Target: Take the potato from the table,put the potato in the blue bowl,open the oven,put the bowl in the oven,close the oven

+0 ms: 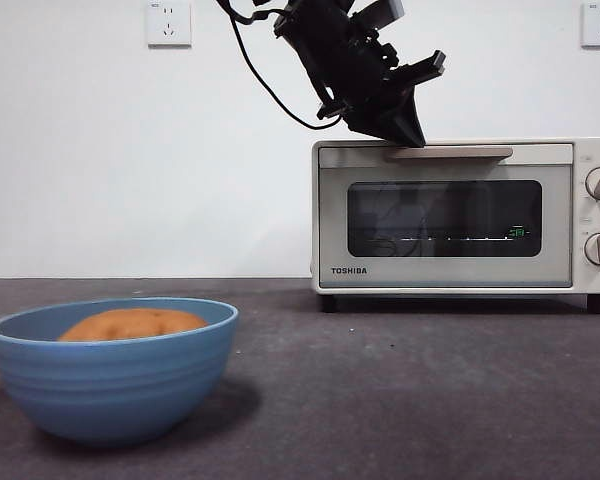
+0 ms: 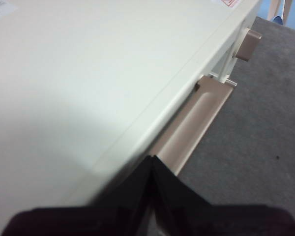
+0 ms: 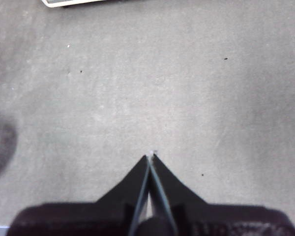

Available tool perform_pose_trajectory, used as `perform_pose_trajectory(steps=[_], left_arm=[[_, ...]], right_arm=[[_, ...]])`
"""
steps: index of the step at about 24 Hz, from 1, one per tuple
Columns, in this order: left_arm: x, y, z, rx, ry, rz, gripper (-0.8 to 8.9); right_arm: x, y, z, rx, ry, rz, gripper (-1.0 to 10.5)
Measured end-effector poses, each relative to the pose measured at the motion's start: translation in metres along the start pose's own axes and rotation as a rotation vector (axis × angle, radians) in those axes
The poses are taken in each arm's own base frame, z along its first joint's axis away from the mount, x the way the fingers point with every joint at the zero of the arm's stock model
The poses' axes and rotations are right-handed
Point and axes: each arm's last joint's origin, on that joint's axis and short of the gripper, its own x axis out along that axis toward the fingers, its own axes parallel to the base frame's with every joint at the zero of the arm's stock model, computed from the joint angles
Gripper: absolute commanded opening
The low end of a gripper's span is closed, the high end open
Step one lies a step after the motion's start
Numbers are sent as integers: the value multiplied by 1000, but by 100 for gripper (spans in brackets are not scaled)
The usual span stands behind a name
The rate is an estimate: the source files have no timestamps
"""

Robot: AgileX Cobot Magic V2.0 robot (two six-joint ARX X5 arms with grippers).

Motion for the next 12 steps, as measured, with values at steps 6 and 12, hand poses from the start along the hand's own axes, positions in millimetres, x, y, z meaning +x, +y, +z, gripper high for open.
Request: perform_pose_trajectory(steps=[6,12], left_arm=[[-1,-4,-1,-6,41,-13,-6],[-1,-19,-2,-8,91,-30,-6]], right_arm=[[0,0,0,3,-1,0,-12],[-10,-1,5,60,-94,10,-12]])
